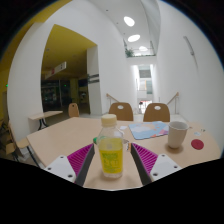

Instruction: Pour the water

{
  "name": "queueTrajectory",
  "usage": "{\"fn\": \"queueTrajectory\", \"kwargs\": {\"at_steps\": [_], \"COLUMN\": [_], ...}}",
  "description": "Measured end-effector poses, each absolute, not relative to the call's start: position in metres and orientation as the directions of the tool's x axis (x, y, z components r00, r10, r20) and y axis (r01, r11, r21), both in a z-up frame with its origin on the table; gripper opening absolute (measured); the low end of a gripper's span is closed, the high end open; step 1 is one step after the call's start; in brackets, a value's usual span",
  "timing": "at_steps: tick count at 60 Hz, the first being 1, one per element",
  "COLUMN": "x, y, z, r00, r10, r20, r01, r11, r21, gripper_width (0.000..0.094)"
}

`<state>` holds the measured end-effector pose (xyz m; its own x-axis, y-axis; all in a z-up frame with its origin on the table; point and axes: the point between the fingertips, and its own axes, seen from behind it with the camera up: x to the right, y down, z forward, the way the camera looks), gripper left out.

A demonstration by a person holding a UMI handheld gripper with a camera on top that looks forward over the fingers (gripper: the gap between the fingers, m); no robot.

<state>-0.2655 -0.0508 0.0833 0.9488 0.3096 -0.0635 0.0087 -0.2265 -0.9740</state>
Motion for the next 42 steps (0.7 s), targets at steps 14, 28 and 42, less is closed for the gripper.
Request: {"fn": "queueTrajectory", "kwargs": {"at_steps": [14,28,42], "x": [-0.287,-0.294,-0.286], "y": [0.0,0.002,0.035], "z": [0.053,0.048,0.085], "r00": [0.939,0.918,0.841], "r10": [0.335,0.394,0.381], "r20": [-0.074,-0.041,-0.383], "r01": [0.02,0.071,-0.241], "r11": [-0.269,-0.266,-0.369], "r21": [-0.963,-0.961,-0.898], "gripper_width": [0.073,0.0355,0.0328]}}
